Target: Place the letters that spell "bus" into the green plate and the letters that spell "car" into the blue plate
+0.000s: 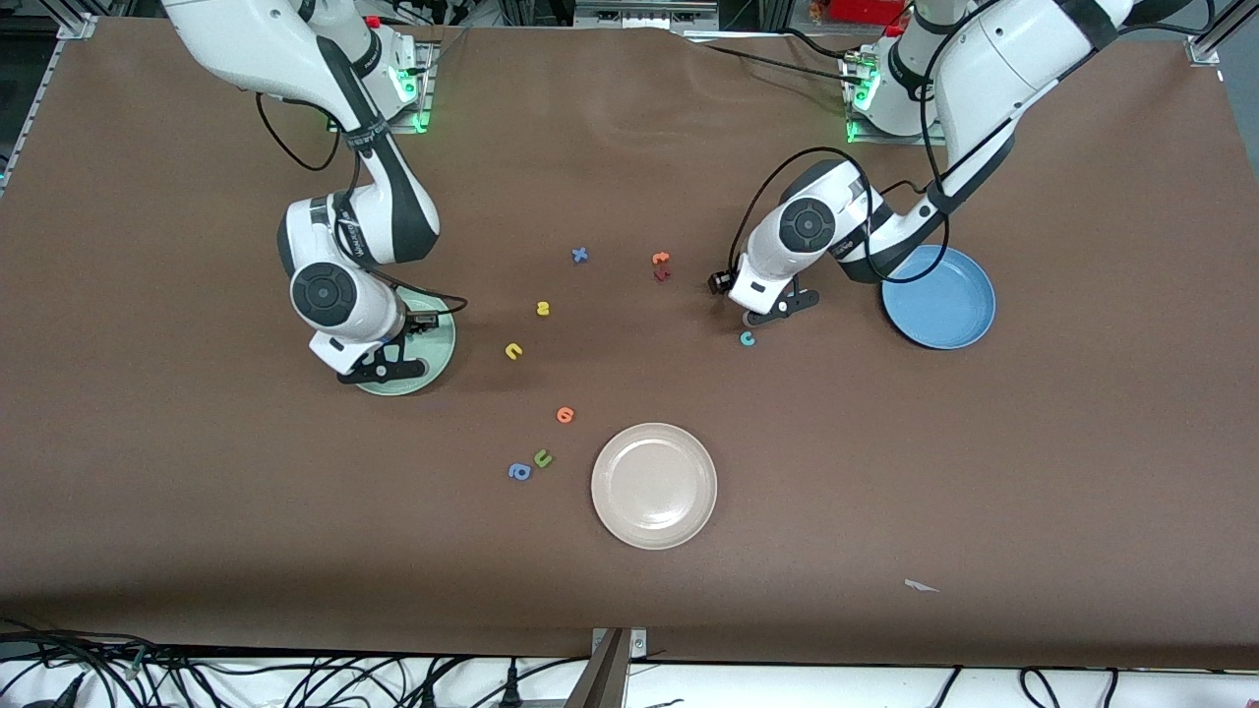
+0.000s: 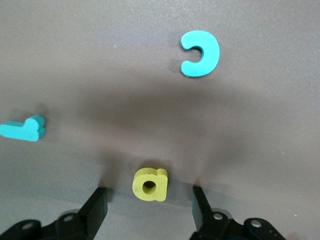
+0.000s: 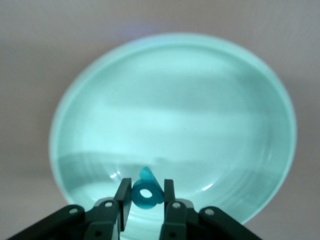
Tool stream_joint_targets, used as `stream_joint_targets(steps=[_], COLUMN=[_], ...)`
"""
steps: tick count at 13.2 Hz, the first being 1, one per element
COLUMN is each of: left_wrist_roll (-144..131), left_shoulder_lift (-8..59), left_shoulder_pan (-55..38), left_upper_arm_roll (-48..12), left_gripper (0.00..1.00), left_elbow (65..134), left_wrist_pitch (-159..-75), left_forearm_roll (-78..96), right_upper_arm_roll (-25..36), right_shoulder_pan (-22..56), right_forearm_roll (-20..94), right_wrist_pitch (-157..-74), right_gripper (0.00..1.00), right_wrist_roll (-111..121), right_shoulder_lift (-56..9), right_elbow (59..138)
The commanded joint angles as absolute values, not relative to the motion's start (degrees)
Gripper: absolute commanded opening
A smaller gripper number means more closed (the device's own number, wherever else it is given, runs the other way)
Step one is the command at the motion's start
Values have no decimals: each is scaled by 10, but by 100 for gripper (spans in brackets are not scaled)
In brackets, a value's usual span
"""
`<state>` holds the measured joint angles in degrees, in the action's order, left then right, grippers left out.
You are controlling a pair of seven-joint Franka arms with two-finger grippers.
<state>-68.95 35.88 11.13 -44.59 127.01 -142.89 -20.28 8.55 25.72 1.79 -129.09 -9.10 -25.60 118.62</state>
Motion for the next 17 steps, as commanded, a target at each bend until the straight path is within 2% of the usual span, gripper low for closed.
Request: stream_joint_targets(steps=[1,2,3,4,6,10,11,12,13,14,15,17], left_wrist_roll=[-706,-706,-706,-706,-706,-706,-706,-706,-706,-706,-706,-706], left_shoulder_lift=[365,365,365,365,365,364,364,361,360,359,359,356], left_shoulder_pan=[98,98,98,97,97,97,97,98,98,98,98,98], left_upper_arm_roll=[-434,-434,-434,-434,-434,-434,-434,-434,-434,-434,-434,-435], left_gripper=[59,49,39,28,15,12,12,18,43,48,63,61], left_elbow=[1271,1270,1270,1270,1270,1269,1269,1269,1269,1269,1269,1267], left_wrist_pitch=[-1437,-1437,-1437,-1437,-1436,-1435,-1434,-1430,-1430,-1429,-1429,-1424], left_forearm_roll=[-224,-224,-224,-224,-224,-224,-224,-224,-224,-224,-224,-224], right_upper_arm_roll=[91,91,91,91,88,58,52,46,36,34,33,33], right_shoulder_pan=[262,261,262,262,263,277,282,288,297,312,319,332], right_forearm_roll=[17,18,18,18,21,25,25,25,25,25,25,25], right_wrist_pitch=[-1325,-1323,-1323,-1322,-1307,-1288,-1289,-1293,-1301,-1319,-1332,-1361], right_gripper=[26,89,100,100,100,99,88,79,62,53,53,53], right_wrist_roll=[-87,-91,-94,-94,-95,-125,-127,-127,-128,-142,-164,-187], right_shoulder_lift=[-233,-233,-231,-227,-217,-234,-248,-259,-274,-287,-299,-318], right_elbow=[1240,1240,1237,1232,1204,1124,1110,1099,1091,1090,1090,1090])
